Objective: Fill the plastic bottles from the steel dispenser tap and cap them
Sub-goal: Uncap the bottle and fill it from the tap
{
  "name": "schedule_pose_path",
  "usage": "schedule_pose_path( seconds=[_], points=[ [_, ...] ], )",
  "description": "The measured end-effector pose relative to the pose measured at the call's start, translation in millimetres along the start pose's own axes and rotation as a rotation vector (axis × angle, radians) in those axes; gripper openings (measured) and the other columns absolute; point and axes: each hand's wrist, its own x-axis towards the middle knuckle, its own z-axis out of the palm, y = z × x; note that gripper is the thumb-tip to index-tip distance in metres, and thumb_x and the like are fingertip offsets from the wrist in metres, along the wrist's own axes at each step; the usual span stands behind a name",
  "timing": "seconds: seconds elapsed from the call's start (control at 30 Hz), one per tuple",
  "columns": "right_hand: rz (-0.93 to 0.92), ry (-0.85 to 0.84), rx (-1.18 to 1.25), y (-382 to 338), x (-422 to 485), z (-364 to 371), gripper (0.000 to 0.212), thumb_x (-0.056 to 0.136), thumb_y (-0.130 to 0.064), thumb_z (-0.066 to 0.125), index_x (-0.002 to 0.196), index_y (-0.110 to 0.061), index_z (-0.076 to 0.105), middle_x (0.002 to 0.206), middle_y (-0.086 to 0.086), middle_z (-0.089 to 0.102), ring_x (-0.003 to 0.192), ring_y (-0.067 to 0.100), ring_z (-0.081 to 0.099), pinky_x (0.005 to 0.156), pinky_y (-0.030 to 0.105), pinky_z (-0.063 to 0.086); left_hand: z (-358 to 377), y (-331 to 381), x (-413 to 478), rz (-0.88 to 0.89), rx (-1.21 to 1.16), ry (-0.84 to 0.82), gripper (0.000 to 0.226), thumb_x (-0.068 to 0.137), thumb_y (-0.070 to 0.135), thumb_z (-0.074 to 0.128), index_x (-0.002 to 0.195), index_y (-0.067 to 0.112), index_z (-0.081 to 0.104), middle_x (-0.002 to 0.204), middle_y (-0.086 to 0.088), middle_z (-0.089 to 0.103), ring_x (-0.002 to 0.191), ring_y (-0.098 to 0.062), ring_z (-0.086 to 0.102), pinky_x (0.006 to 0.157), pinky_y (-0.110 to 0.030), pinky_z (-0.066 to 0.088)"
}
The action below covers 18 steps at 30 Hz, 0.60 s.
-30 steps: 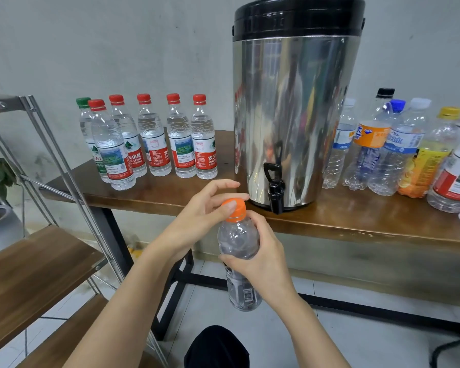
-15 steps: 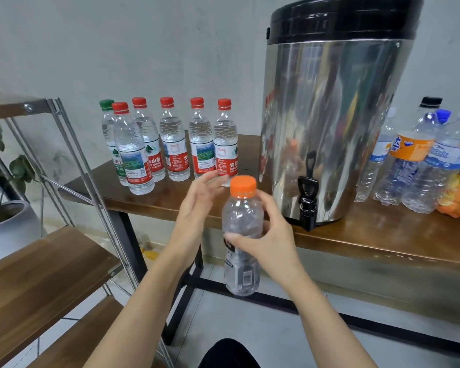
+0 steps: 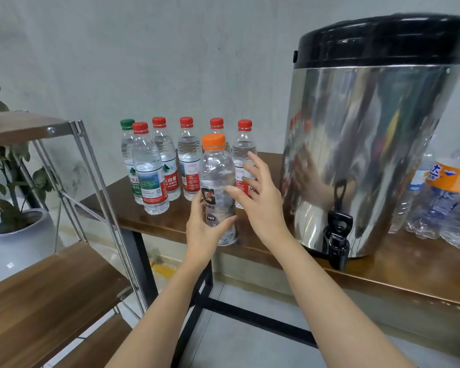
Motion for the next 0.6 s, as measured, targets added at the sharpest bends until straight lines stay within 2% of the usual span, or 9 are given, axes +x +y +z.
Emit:
schedule_pose_path(
  seconds=[0.1, 0.13, 0.2, 0.27, 0.37, 0.43, 0.5, 0.6],
  points=[
    [-0.02, 0.05, -0.118, 23, -4, -2, 0.057, 0.092, -0.029, 0.069, 0.131, -0.055, 0.036, 0.121, -0.038, 0.048, 0.12, -0.008, 0.05, 0.102, 0.023, 0.043, -5, -6, 18, -0.051, 0.135, 0.142, 0.092, 0.075, 0.032, 0.086, 0.149, 0.026, 0.031, 0.137, 0.016, 0.048, 0.127, -0.006, 0.046, 0.105, -0.029, 0.036],
    [-0.031, 0.052, -0.175, 32, -8, -2, 0.052, 0.094, -0.031, 0.066, 0.129, -0.056, 0.037, 0.124, -0.035, 0.05, 0.119, -0.008, 0.05, 0.102, 0.025, 0.044, -6, -8, 25, -0.065, 0.196, 0.173, 0.094, 0.077, 0.031, 0.084, 0.152, 0.025, 0.027, 0.138, 0.014, 0.047, 0.128, -0.008, 0.045, 0.104, -0.028, 0.035],
    [-0.025, 0.028, -0.32, 52, -16, -1, 0.046, 0.096, -0.036, 0.061, 0.136, -0.046, 0.04, 0.136, -0.024, 0.051, 0.122, -0.001, 0.051, 0.103, 0.033, 0.047, -6, -12, 39, -0.079, 0.321, 0.229, 0.097, 0.08, 0.034, 0.081, 0.154, 0.024, 0.019, 0.15, 0.002, 0.045, 0.136, -0.02, 0.044, 0.112, -0.04, 0.035],
    [-0.012, -0.024, -0.517, 69, -24, -1, 0.049, 0.099, -0.037, 0.056, 0.144, -0.035, 0.038, 0.143, -0.015, 0.048, 0.127, 0.005, 0.048, 0.101, 0.031, 0.047, -3, -15, 49, -0.107, 0.485, 0.269, 0.099, 0.084, 0.04, 0.076, 0.156, 0.02, 0.011, 0.156, -0.007, 0.036, 0.142, -0.03, 0.036, 0.115, -0.051, 0.029],
    [-0.041, -0.103, -0.762, 82, -30, 0, 0.048, 0.1, -0.038, 0.051, 0.146, -0.029, 0.038, 0.143, -0.009, 0.048, 0.128, 0.011, 0.045, 0.095, 0.028, 0.046, 5, -19, 55, -0.124, 0.726, 0.328, 0.099, 0.089, 0.051, 0.063, 0.157, 0.012, 0.003, 0.151, -0.018, 0.038, 0.136, -0.039, 0.038, 0.107, -0.054, 0.032],
    [-0.097, -0.125, -0.833, 86, -30, 3, 0.048, 0.101, -0.039, 0.05, 0.146, -0.026, 0.04, 0.141, -0.007, 0.051, 0.127, 0.013, 0.047, 0.095, 0.028, 0.047, 10, -23, 58, -0.117, 0.789, 0.362, 0.099, 0.09, 0.055, 0.059, 0.157, 0.01, 0.002, 0.147, -0.021, 0.042, 0.132, -0.04, 0.042, 0.103, -0.055, 0.035],
    [-0.123, -0.111, -0.866, 89, -29, 5, 0.047, 0.1, -0.037, 0.053, 0.144, -0.024, 0.045, 0.138, -0.005, 0.056, 0.124, 0.015, 0.051, 0.095, 0.029, 0.049, 14, -28, 63, -0.105, 0.816, 0.397, 0.099, 0.09, 0.055, 0.059, 0.155, 0.008, 0.002, 0.144, -0.022, 0.044, 0.129, -0.041, 0.045, 0.1, -0.056, 0.038],
    [-0.217, -0.026, -0.931, 96, -30, 8, 0.043, 0.093, -0.033, 0.063, 0.133, -0.02, 0.055, 0.124, -0.003, 0.066, 0.11, 0.017, 0.062, 0.085, 0.032, 0.057, 15, -36, 71, -0.084, 0.84, 0.433, 0.098, 0.088, 0.057, 0.058, 0.154, 0.008, 0.005, 0.14, -0.023, 0.047, 0.124, -0.043, 0.048, 0.095, -0.058, 0.04]
  ],
)
